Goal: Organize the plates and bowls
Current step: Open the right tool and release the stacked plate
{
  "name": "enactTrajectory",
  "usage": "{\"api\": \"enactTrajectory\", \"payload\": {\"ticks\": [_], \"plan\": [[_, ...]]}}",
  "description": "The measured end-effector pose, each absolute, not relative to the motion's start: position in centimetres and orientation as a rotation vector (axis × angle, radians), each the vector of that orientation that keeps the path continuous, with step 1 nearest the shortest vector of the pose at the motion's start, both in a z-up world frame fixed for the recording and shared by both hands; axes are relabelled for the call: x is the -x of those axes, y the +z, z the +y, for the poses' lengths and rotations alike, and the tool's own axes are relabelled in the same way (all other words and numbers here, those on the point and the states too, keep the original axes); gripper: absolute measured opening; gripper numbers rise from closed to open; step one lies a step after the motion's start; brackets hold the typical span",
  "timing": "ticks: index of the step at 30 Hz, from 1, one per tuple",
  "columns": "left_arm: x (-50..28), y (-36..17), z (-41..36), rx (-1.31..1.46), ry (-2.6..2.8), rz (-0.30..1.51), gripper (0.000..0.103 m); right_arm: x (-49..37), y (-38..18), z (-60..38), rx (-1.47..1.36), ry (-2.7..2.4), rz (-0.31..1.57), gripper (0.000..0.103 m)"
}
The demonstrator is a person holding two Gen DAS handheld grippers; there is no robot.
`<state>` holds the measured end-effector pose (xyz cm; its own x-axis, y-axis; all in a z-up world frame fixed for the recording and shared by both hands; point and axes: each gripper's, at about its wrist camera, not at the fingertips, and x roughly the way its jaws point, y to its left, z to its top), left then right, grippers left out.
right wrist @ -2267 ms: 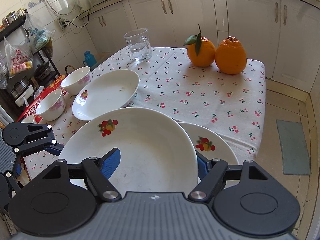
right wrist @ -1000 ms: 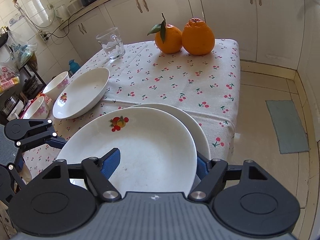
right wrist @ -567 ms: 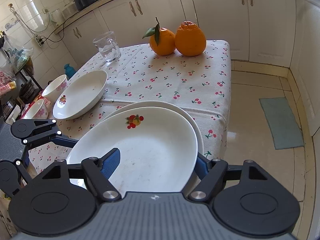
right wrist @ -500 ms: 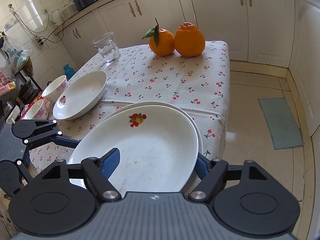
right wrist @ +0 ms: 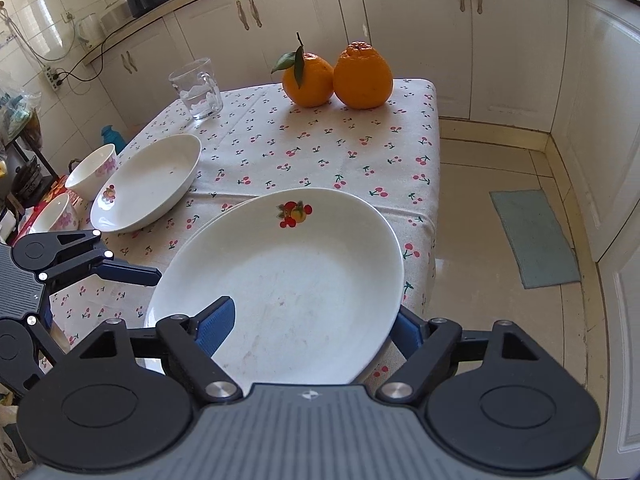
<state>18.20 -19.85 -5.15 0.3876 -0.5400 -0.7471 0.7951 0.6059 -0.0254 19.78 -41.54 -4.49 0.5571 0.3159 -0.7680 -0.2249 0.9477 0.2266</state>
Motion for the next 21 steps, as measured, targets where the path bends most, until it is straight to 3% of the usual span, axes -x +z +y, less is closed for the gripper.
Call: {"api": "enactTrajectory", "payload": {"ticks": [15,21], "plan": [[-17.8,-5.1,-19.2,-0.353,-0.856,0.773,0.088,-18.5,-4.9,-40.9,-0.074,0.263,0.941,0.088],[-17.0,-4.5,-18.3,-0.354,-0.820,0.744,0.089,-17.2,-3.6,-39.7,-0.009,0.251,0.883,0.103]]}}
